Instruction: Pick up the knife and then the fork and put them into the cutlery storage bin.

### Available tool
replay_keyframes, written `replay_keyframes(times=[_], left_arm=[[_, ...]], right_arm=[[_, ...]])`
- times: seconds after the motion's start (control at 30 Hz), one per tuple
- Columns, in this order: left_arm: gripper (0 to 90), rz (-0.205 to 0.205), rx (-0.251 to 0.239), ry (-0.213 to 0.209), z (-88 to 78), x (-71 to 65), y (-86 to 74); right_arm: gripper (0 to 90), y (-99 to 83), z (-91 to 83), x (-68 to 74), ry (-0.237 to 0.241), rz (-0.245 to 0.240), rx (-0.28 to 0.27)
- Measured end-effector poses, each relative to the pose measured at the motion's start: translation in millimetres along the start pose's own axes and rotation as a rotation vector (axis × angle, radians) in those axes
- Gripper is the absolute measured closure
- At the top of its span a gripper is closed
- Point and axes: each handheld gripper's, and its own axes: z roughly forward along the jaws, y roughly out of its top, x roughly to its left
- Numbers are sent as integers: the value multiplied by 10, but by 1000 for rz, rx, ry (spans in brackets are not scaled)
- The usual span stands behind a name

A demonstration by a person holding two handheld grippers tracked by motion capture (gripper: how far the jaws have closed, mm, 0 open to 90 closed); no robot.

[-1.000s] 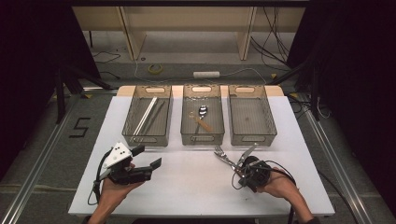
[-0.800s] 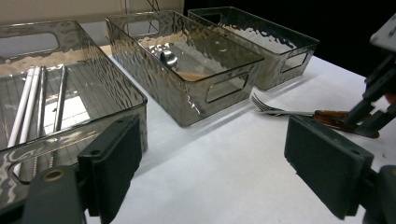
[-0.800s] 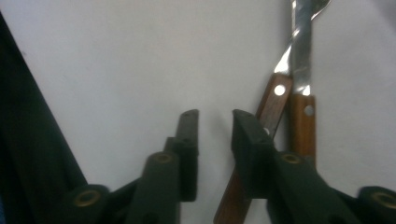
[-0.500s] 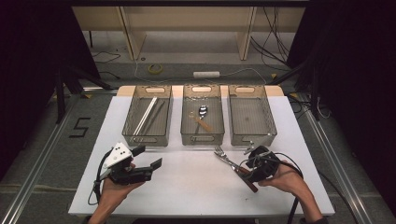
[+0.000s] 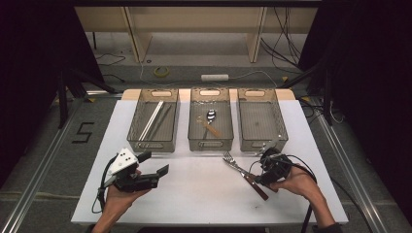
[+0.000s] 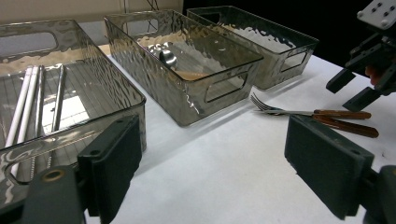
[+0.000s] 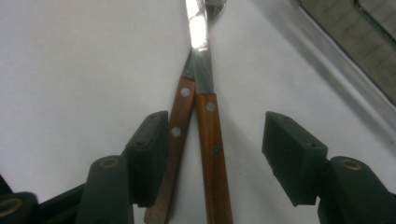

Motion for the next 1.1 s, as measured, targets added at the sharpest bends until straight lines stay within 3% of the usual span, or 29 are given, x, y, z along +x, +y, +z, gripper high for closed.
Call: replay_keyframes(times=[0.37, 0.67, 1.1], left_arm=[[185, -3, -3, 1, 0, 0, 1], [185, -1, -3, 1, -1, 0, 2], [185, 3, 1, 3, 1, -3, 1]], right_arm=[[566, -21, 151, -32, -9, 6, 74], [661, -11, 233, 17, -18, -29, 125], [753, 24, 249, 39, -15, -56, 145]])
